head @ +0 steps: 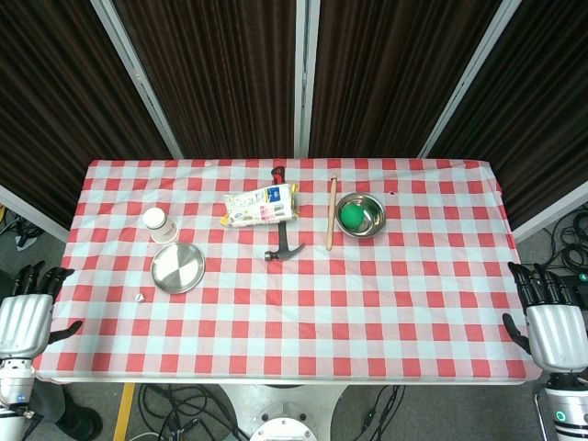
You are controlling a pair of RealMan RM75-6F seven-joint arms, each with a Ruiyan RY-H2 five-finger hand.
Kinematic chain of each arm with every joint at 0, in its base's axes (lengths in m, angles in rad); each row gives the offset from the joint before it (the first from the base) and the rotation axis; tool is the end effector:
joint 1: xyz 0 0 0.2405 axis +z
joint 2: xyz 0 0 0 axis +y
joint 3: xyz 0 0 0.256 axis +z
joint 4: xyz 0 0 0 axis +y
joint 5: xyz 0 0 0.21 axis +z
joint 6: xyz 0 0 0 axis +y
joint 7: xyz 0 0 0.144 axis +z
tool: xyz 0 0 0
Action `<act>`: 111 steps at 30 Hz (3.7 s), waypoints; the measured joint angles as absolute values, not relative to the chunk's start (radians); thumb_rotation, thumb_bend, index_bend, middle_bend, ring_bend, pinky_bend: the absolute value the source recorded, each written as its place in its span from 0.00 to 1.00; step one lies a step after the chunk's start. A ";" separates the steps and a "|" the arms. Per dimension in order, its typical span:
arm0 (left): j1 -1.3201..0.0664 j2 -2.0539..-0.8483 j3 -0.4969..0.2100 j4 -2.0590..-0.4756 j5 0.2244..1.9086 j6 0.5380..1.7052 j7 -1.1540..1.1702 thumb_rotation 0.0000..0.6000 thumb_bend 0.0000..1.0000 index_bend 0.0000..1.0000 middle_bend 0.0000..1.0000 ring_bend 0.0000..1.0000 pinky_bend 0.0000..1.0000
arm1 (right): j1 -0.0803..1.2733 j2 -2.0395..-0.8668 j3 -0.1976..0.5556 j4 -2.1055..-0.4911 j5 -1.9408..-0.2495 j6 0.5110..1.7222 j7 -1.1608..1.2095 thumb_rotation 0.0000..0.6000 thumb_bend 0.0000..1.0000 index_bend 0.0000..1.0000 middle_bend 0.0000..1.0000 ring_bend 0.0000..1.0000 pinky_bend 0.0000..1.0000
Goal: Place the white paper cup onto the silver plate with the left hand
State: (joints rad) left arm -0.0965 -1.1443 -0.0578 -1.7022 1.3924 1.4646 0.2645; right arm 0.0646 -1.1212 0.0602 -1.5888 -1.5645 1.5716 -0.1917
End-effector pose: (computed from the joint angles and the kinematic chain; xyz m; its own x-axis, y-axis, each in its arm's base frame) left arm -0.3031 0.1838 0.1460 0.5171 0.0404 0.8550 0.8522 0.0696 -0.5186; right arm -0.3045 -0.1764 0.1696 0.5779 0.0964 0.8104 -0.8116 -0.0357 0.5831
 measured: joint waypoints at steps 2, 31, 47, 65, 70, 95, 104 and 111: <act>-0.097 -1.148 -0.059 -1.699 1.393 1.465 0.259 1.00 0.00 0.21 0.20 0.08 0.10 | 0.064 -1.122 0.060 -1.589 -1.566 1.571 -0.189 1.00 0.22 0.06 0.13 0.06 0.14; -0.210 -1.289 -0.110 -1.543 1.342 1.278 0.155 1.00 0.03 0.40 0.54 0.52 0.66 | 0.069 -1.074 0.068 -1.614 -1.550 1.538 -0.132 1.00 0.22 0.06 0.13 0.06 0.14; -0.366 -1.469 -0.155 -1.356 1.096 0.998 0.174 1.00 0.09 0.45 0.90 0.88 0.95 | 0.085 -1.058 0.068 -1.630 -1.535 1.499 -0.134 1.00 0.22 0.06 0.14 0.06 0.14; -0.376 -1.503 -0.133 -1.315 1.003 0.946 0.184 1.00 0.26 0.49 0.91 0.89 0.95 | 0.084 -1.054 0.063 -1.627 -1.537 1.497 -0.122 1.00 0.22 0.06 0.14 0.06 0.14; -0.382 -1.505 -0.131 -1.308 0.993 0.934 0.181 1.00 0.28 0.49 0.91 0.89 0.95 | 0.083 -1.055 0.062 -1.624 -1.537 1.497 -0.118 1.00 0.22 0.07 0.14 0.06 0.15; -0.499 -1.508 -0.189 -1.291 1.025 0.903 0.196 1.00 0.36 0.57 0.92 0.90 0.97 | 0.079 -1.056 0.059 -1.615 -1.531 1.496 -0.103 1.00 0.22 0.08 0.14 0.06 0.15; -0.594 -1.575 -0.213 -1.181 0.979 0.821 0.241 1.00 0.36 0.55 0.92 0.90 0.96 | 0.066 -1.053 0.058 -1.612 -1.521 1.508 -0.095 1.00 0.22 0.08 0.14 0.06 0.15; -0.607 -1.582 -0.196 -1.178 0.964 0.815 0.260 1.00 0.35 0.42 0.90 0.89 0.96 | 0.071 -1.055 0.060 -1.609 -1.520 1.499 -0.095 1.00 0.22 0.08 0.14 0.06 0.15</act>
